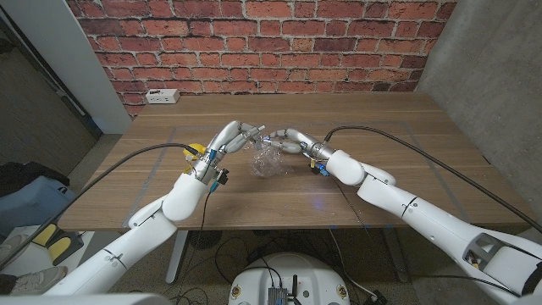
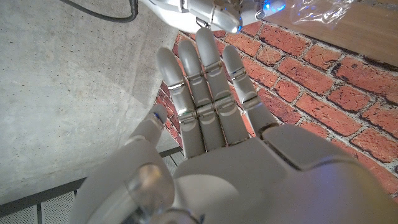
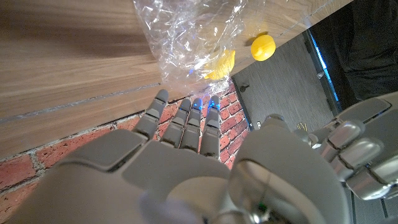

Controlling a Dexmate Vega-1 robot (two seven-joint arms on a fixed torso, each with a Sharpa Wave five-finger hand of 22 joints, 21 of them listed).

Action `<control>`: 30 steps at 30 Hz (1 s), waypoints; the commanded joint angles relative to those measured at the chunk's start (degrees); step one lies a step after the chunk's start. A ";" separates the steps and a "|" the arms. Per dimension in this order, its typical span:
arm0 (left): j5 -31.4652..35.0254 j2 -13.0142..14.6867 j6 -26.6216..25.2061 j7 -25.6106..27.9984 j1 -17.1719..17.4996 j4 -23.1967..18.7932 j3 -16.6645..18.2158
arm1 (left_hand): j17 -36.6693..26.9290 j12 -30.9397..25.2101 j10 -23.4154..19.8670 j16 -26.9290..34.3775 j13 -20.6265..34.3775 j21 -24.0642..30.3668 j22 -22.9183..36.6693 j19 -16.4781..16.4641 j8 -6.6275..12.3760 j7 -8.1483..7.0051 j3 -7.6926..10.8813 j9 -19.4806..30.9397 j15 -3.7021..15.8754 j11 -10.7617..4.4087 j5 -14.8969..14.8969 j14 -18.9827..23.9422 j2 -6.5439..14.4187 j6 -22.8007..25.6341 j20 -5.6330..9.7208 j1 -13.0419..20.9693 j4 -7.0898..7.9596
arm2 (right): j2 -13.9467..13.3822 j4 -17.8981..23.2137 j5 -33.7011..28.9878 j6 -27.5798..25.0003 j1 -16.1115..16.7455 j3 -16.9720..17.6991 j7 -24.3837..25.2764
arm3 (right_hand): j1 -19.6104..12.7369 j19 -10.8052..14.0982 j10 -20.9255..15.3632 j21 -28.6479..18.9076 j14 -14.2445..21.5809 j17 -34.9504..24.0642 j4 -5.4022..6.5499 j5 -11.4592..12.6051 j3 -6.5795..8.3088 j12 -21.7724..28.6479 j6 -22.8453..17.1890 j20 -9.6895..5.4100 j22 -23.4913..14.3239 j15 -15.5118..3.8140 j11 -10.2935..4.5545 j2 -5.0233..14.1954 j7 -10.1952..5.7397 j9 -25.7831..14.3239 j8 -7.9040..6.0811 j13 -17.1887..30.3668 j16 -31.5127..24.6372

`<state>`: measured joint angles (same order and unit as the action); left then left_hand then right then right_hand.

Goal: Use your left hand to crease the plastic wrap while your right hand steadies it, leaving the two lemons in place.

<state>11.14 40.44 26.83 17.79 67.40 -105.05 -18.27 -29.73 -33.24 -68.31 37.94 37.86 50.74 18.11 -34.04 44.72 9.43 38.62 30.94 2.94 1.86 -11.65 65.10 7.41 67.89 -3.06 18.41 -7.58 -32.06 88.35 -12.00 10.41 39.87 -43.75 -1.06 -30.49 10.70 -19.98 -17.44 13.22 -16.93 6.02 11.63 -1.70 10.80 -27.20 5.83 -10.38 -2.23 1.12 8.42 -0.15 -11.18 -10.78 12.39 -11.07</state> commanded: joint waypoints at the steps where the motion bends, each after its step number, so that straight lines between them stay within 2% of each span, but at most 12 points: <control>1: 0.03 -0.26 0.05 0.18 -0.13 0.39 0.15 | -0.28 0.15 -0.23 -0.09 0.28 0.43 0.08 0.22 0.30 0.07 0.60 0.19 -0.11 -0.11 0.06 -0.01 -0.06 -0.06 -0.12 -0.66 -0.02 | 0.94 -2.36 0.79 -1.18 -4.30 -2.99 -7.00 | 1.75 -1.10 1.91 0.95 -1.86 1.02 1.15 -0.13 -0.17 -0.43 2.06 -0.29 -0.05 -1.99 -0.03 0.09 -0.03 0.21 0.54 -0.28 0.63; 16: -0.32 -0.54 0.22 -0.08 -1.02 1.33 -0.22 | -0.21 0.53 -0.39 -0.28 0.40 1.10 -0.21 0.51 0.33 0.05 0.98 0.03 -0.14 -0.07 0.09 -0.01 -0.11 -0.09 -0.15 -1.32 0.03 | 2.85 -5.37 0.55 -2.26 -9.24 -6.63 -14.04 | 4.22 -4.37 10.26 3.93 -9.20 5.03 1.42 0.08 0.40 -0.84 11.04 -2.06 0.05 -1.23 -0.24 0.53 0.23 0.47 1.00 -1.10 1.20; 20: -0.35 -0.65 0.24 -0.04 -1.25 1.58 -0.32 | -0.21 0.61 -0.35 -0.31 0.51 1.28 -0.28 0.54 0.37 0.12 1.09 0.12 -0.17 -0.23 0.10 0.01 -0.12 -0.20 -0.12 -1.45 0.02 | 3.49 -6.48 0.99 -3.28 -10.81 -7.76 -17.02 | 5.61 -5.85 12.89 4.87 -11.73 5.57 1.84 0.07 0.22 -0.89 13.58 -3.43 0.08 -0.83 -0.16 0.40 0.45 0.51 0.98 -1.22 1.22; 24: -0.42 -0.76 0.35 -0.03 -1.48 1.86 -0.47 | -0.19 0.66 -0.41 -0.39 0.57 1.43 -0.36 0.67 0.38 0.05 1.21 0.02 -0.18 -0.15 0.11 -0.06 -0.13 -0.10 -0.17 -1.58 0.01 | 4.02 -7.27 1.32 -4.53 -11.94 -8.68 -19.20 | 6.83 -6.97 15.10 5.49 -13.50 5.83 2.23 0.13 0.07 -0.94 15.40 -3.71 0.10 -0.77 -0.45 0.43 0.63 0.53 0.95 -1.31 1.16; 30: -0.49 -0.85 0.40 -0.07 -1.83 2.18 -0.64 | -0.18 0.91 -0.39 -0.43 0.51 1.71 -0.49 0.78 0.46 0.05 1.42 0.12 -0.19 -0.09 0.12 0.00 -0.14 -0.20 -0.09 -1.78 -0.02 | 4.61 -8.63 2.58 -5.70 -13.14 -9.57 -21.85 | 8.10 -7.27 16.38 5.68 -14.36 5.94 2.61 0.16 -0.24 -0.81 17.05 -3.59 0.11 -0.03 0.31 0.28 0.98 0.55 0.96 -1.36 0.93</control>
<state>10.81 39.81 27.09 17.81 66.22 -103.54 -18.56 -29.73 -32.43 -68.31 37.72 38.26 52.14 17.54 -33.54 44.94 9.42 39.58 30.95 2.94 1.86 -11.66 65.10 7.10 67.72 -3.16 17.04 -7.59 -28.60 81.89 -10.85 7.07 29.51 -51.21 -17.26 -23.06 3.76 -4.07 -11.86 -0.65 -10.91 8.02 11.63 -1.90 9.92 -10.62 2.37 -10.11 -1.75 1.12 8.59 0.71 -10.66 -9.93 10.91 -9.96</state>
